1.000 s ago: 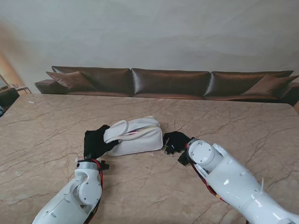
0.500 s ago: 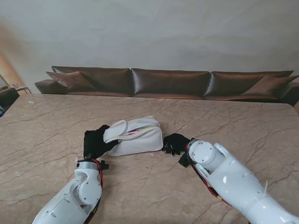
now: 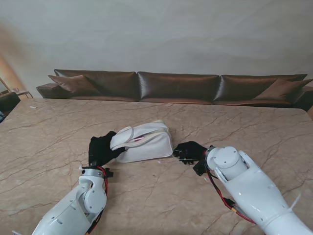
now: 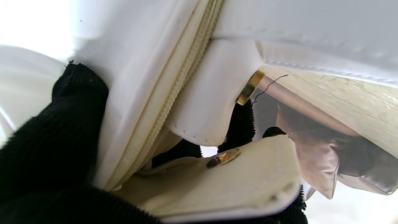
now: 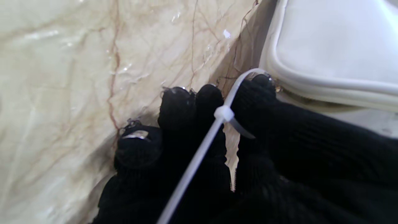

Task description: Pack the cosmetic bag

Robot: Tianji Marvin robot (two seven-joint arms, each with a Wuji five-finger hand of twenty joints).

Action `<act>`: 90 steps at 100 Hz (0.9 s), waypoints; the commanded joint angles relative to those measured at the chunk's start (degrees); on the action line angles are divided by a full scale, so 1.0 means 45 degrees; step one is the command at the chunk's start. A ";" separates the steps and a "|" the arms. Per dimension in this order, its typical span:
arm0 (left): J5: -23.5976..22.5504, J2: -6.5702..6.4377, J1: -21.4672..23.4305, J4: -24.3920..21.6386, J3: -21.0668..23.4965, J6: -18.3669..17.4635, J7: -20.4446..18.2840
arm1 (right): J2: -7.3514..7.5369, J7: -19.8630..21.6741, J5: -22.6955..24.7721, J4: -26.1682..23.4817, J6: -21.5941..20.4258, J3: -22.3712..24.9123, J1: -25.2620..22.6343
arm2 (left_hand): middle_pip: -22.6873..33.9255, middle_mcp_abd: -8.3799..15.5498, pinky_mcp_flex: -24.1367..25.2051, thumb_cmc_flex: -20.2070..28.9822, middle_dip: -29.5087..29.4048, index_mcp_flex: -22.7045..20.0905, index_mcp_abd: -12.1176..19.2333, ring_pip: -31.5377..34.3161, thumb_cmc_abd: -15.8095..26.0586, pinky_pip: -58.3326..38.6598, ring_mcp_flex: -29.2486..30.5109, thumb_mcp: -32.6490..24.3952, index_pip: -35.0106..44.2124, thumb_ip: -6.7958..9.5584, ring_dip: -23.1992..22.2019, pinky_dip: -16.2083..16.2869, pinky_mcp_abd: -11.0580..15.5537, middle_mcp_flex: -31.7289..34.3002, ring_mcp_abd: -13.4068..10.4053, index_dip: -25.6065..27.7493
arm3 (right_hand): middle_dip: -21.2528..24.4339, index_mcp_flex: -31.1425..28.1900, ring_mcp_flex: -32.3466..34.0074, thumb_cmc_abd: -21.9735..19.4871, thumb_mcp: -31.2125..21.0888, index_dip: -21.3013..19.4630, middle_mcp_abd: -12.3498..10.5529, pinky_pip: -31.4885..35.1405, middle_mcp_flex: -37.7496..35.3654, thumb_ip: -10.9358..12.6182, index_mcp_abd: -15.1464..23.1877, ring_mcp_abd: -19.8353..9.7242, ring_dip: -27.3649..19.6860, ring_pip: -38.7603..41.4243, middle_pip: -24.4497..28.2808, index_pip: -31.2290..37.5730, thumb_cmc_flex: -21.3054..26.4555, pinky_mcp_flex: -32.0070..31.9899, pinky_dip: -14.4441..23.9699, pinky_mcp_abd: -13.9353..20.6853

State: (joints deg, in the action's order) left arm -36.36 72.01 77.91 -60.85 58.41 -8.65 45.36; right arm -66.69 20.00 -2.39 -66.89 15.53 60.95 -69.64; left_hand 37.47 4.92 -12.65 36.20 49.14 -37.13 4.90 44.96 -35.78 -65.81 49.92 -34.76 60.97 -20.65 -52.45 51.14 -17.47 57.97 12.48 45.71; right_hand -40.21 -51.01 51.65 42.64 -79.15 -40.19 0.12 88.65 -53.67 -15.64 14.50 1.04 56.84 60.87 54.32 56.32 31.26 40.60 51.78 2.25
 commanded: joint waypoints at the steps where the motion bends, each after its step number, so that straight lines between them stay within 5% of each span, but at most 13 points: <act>1: 0.0017 0.0007 -0.0024 0.0089 -0.0003 0.0072 0.0022 | 0.0209 0.0256 -0.0211 0.0356 0.0341 0.0046 -0.0426 | 0.1334 0.1497 0.0018 0.3695 0.0356 -0.0483 0.2478 -0.0139 0.2924 -0.0354 0.0170 -0.2507 0.1555 0.1103 0.0048 0.0023 -0.0143 0.0815 -0.0240 0.0440 | -0.0238 -0.1012 -0.0158 0.0313 -0.1049 -0.0933 0.0105 0.1002 -0.0028 0.0546 0.1519 0.2096 0.0168 0.0378 0.0324 0.0932 -0.0187 -0.0370 0.0287 -0.2670; 12: 0.0043 0.0016 -0.0073 0.0189 -0.0102 0.0016 -0.0011 | 0.0105 0.0257 -0.0926 0.0271 0.0663 0.0448 -0.0614 | 0.1231 0.1473 0.0060 0.3715 0.0288 -0.0466 0.2454 -0.0163 0.2887 -0.0381 0.0145 -0.2521 0.1568 0.1103 0.0052 -0.0021 -0.0119 0.0804 -0.0270 0.0429 | -0.0324 -0.0844 -0.0341 -0.0045 -0.0472 -0.1139 0.0051 0.1046 0.0138 0.0523 0.1525 0.1976 0.0187 0.0398 0.0265 0.0518 0.0125 -0.0667 0.0296 -0.2550; 26: 0.0078 0.0012 -0.0077 0.0262 -0.0203 -0.0127 -0.0103 | -0.0368 -0.0779 -0.2238 0.0299 0.0745 0.1039 -0.0922 | 0.0347 0.1208 0.0085 0.3559 0.0195 -0.0633 0.2398 -0.0339 0.2349 -0.0346 0.0197 -0.3077 0.1122 0.1009 0.0174 -0.0216 -0.0121 0.1039 -0.0331 -0.0310 | -0.0338 -0.0545 -0.0625 -0.0238 0.0161 0.0409 0.0087 0.0602 0.0338 0.0220 0.1349 0.1895 0.0155 0.0274 0.0241 0.0594 0.0546 -0.1163 0.0247 -0.2683; 35: 0.0094 0.0002 -0.0088 0.0314 -0.0251 -0.0188 -0.0175 | -0.0470 -0.0578 -0.3134 0.0317 0.0994 0.1347 -0.0990 | -0.0910 0.1028 0.0174 0.3314 0.0743 -0.0744 0.2405 -0.0456 0.1325 -0.0006 0.0183 -0.3882 0.0891 0.0910 0.0230 -0.0553 -0.0163 0.1433 -0.0367 -0.1314 | -0.0375 -0.0613 -0.0951 -0.0251 0.0059 0.0797 0.0186 0.0492 0.0529 0.0253 0.1037 0.1982 0.0180 0.0215 0.0219 0.0641 0.0573 -0.1552 0.0356 -0.2737; 62: 0.0004 -0.0076 -0.0136 0.0465 -0.0416 -0.0444 -0.0423 | -0.0495 -0.0041 -0.3950 0.0394 0.0782 0.1652 -0.1117 | -0.2399 0.0618 0.0247 0.1380 0.0540 -0.0965 0.2067 -0.1099 -0.0491 0.0751 0.0176 -0.5904 0.0544 0.1570 0.0495 -0.1035 -0.0280 0.1519 -0.0491 -0.3478 | -0.0624 -0.0051 -0.2261 -0.1614 0.2011 0.3494 0.0215 -0.0180 0.1814 0.0146 -0.0247 0.1761 0.0396 -0.0124 -0.0018 0.0517 0.0520 -0.2833 0.0854 -0.2438; 80: -0.0161 -0.0160 -0.0225 0.0564 -0.0620 -0.0448 -0.0622 | -0.0401 0.0310 -0.4071 0.0233 0.0883 0.1806 -0.1218 | -0.2607 0.0596 0.0253 0.0756 0.0671 -0.1000 0.1838 -0.1444 -0.0877 0.1010 -0.0046 -0.5894 0.0466 0.1937 0.0543 -0.1193 -0.0451 0.1230 -0.0512 -0.4126 | -0.0751 0.0151 -0.3162 -0.2552 0.2514 0.3307 0.0281 -0.0610 0.2490 0.0019 -0.0489 0.1740 0.0504 -0.0295 -0.0015 0.0707 0.0272 -0.3792 0.0969 -0.2264; 90: -0.0221 -0.0161 -0.0375 0.0790 -0.0842 -0.0445 -0.0645 | -0.0391 0.0372 -0.4232 0.0107 0.1052 0.1920 -0.1306 | -0.3385 0.0433 -0.0361 0.0908 0.0009 -0.0707 0.1881 -0.1729 -0.0908 0.0748 0.0346 -0.6118 0.0866 0.1840 0.0749 -0.1127 -0.0302 0.1167 -0.0689 -0.3658 | -0.0832 0.0221 -0.3554 -0.2833 0.2627 0.2559 0.0357 -0.0777 0.2866 0.0145 -0.0436 0.1748 0.0599 -0.0296 0.0021 0.0840 -0.0071 -0.4213 0.1197 -0.2208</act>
State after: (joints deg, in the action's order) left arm -37.17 70.99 76.02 -59.12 55.48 -10.76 43.25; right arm -68.68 21.70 -21.65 -66.82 19.75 69.87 -74.18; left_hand 24.67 4.98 -12.69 32.98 51.61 -37.05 5.17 37.98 -42.00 -61.40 49.93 -48.15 61.26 -20.28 -50.17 46.26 -18.36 60.66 11.39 28.00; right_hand -43.52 -48.00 36.24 33.41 -70.32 -25.74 3.31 86.10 -41.37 -13.66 11.67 5.47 58.64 59.39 54.29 56.97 33.25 25.34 55.73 -0.28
